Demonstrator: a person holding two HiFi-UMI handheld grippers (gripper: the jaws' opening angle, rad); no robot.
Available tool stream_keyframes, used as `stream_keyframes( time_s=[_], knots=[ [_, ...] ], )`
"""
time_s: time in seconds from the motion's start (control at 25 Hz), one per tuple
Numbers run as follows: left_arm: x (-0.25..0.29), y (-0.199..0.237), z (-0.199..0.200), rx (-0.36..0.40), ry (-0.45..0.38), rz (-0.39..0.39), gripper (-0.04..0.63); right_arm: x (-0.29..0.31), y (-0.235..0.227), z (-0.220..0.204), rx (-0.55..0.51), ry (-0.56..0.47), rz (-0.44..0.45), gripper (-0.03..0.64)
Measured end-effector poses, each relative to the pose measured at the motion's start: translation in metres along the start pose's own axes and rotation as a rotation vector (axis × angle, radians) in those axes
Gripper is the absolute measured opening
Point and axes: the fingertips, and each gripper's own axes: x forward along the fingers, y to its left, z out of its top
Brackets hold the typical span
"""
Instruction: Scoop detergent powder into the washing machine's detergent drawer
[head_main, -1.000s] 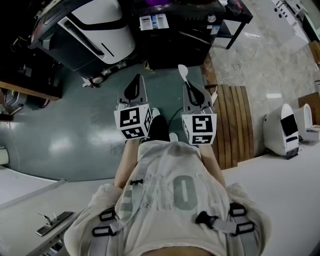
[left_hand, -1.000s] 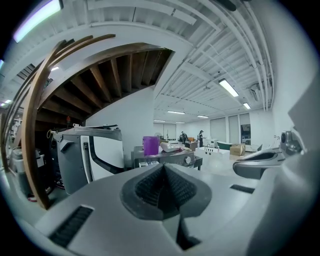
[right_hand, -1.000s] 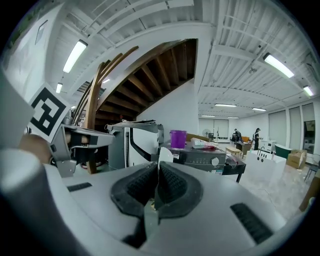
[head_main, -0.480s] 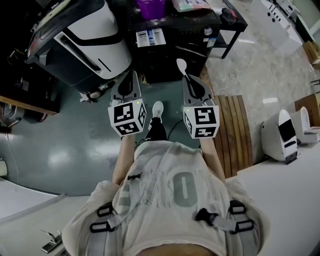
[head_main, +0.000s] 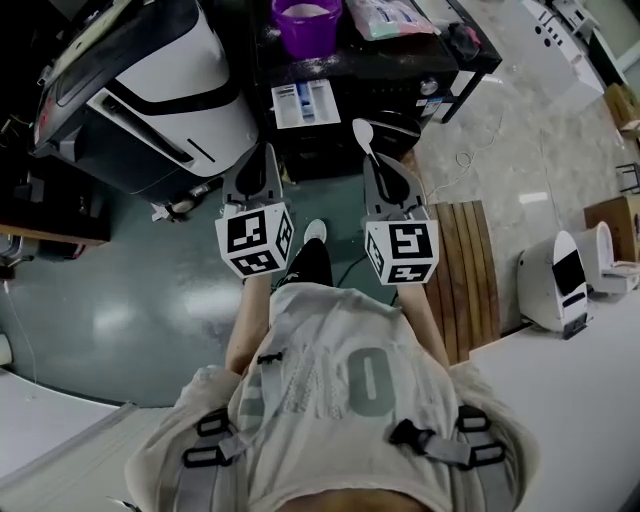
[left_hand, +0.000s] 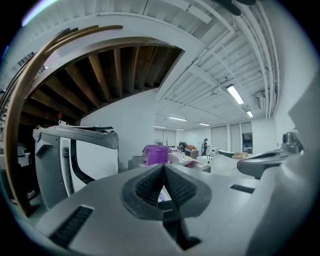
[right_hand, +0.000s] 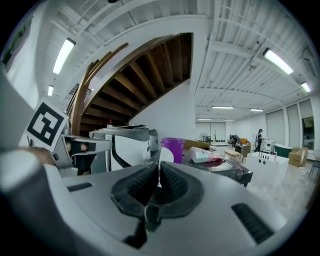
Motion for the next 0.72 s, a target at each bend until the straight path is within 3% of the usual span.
stream_keyframes(
  time_s=[0.2, 0.44, 0.72],
  knots=[
    [0.066, 0.036, 0.007, -0.016, 0.007, -0.001, 0.021, 0.063, -0.02, 0.017, -0.078, 0.012, -0.046, 0.003],
    [0.149, 0.07, 0.02, -0.034, 0.01, -0.029, 0.021, 0.15, -0.038, 0.038, -0.074, 0.024, -0.062, 0.003],
    [0.215, 0.094, 0.038, -0.004, -0.018, -0.069, 0.021, 0.22, -0.04, 0.05, -0.047, 0.037, -0.063, 0.003]
  ],
)
